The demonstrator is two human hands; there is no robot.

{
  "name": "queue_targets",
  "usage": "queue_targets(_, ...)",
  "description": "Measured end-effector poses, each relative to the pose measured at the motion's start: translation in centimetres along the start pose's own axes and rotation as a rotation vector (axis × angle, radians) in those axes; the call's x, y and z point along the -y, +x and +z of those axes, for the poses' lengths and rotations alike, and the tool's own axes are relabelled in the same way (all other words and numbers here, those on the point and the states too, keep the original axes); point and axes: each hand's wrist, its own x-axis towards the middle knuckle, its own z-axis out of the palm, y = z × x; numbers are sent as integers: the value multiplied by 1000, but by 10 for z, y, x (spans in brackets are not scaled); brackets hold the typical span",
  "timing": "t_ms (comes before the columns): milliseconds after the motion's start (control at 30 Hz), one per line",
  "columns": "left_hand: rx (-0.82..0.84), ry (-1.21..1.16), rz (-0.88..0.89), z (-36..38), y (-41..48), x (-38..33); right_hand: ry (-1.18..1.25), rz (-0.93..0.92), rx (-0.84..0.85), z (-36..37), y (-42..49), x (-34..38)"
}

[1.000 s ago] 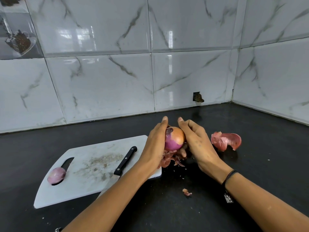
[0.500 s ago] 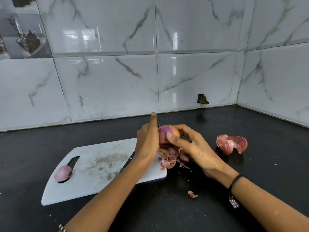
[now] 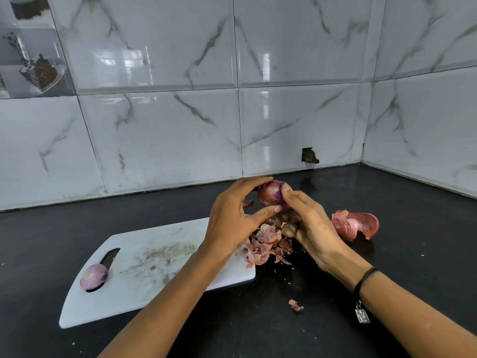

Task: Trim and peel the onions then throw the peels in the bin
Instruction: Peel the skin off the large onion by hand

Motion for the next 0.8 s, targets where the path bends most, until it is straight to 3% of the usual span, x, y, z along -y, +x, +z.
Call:
queue_targets(367, -5, -129, -29, 0, -1, -5, -18, -31, 9, 0, 1, -4)
queue_targets(800, -49, -103, -48, 2, -3, -6, -4, -35, 0, -1, 3, -5)
